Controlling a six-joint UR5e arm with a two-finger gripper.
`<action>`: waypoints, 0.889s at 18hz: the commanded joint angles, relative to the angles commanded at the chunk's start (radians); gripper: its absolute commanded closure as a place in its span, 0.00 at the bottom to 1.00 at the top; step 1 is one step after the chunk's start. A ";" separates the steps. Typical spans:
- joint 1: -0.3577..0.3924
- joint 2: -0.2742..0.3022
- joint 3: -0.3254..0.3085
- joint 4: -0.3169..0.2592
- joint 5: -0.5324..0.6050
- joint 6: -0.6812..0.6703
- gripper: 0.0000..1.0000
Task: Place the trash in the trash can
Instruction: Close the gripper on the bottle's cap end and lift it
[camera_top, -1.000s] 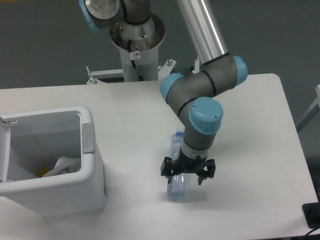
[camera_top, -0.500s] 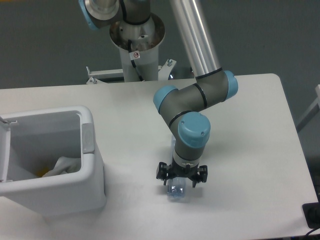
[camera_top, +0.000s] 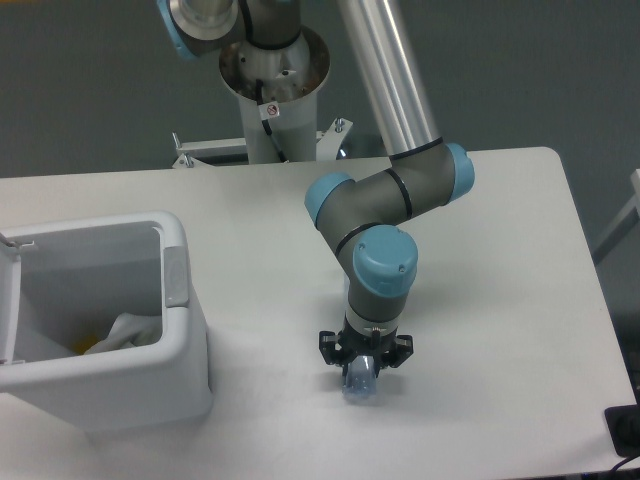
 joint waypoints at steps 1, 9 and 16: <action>0.000 0.005 0.006 -0.002 -0.002 0.000 0.48; 0.015 0.090 0.242 0.090 -0.118 -0.248 0.47; 0.002 0.184 0.362 0.247 -0.268 -0.495 0.47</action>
